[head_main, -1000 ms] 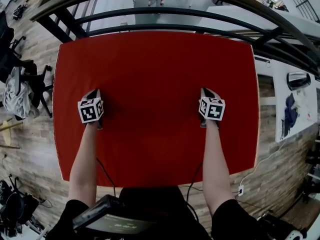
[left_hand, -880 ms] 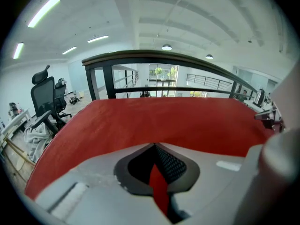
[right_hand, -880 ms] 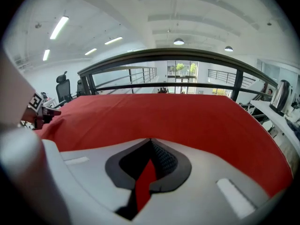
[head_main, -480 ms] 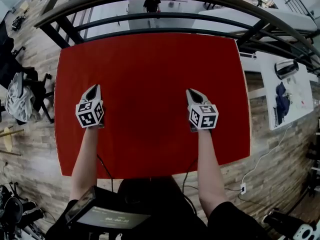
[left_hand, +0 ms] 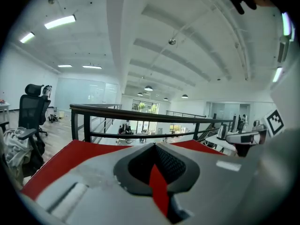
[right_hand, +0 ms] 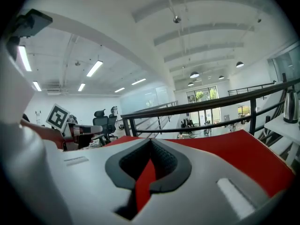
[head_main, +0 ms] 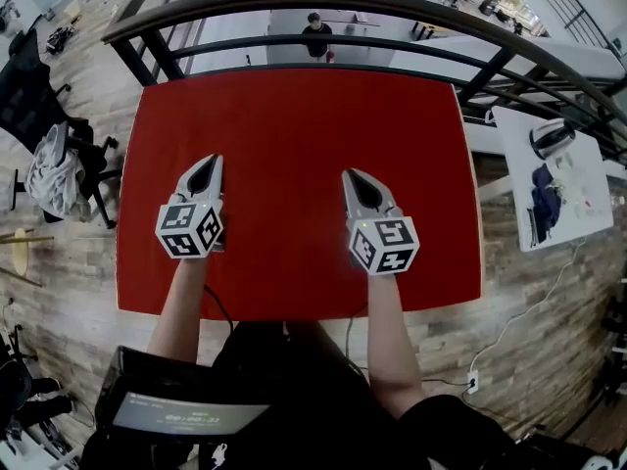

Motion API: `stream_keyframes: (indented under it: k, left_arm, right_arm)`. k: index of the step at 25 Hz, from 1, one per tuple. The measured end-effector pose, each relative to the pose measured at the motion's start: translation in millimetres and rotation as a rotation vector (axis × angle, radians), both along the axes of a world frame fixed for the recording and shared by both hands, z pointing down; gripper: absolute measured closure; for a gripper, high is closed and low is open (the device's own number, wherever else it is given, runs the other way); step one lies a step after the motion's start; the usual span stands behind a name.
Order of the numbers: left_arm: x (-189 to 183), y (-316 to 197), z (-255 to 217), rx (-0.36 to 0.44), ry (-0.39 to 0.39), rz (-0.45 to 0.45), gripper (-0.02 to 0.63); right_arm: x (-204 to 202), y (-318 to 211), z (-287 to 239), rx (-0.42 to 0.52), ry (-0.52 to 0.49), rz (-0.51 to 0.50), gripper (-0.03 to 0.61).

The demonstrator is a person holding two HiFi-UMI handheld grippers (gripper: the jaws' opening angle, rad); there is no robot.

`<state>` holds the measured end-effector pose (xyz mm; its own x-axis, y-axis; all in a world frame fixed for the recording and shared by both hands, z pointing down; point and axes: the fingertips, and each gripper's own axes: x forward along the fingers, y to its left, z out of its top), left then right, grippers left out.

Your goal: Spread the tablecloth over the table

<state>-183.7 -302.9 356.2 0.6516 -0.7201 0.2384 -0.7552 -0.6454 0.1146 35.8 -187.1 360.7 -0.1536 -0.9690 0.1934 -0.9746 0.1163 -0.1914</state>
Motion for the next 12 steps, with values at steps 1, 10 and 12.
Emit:
stream_keyframes:
  k: [1, 10, 12]
  left_arm:
    - [2, 10, -6, 0.003, 0.0, 0.015, 0.609]
    - [4, 53, -55, 0.056, 0.055, 0.075, 0.609]
    - [10, 55, -55, 0.069, 0.05, 0.083, 0.609]
  right_arm:
    - [-5, 8, -12, 0.023, 0.0, 0.0, 0.568]
    - [-36, 36, -63, 0.089, -0.017, -0.01, 0.569]
    - [-35, 35, -61, 0.088, -0.011, -0.011, 0.569]
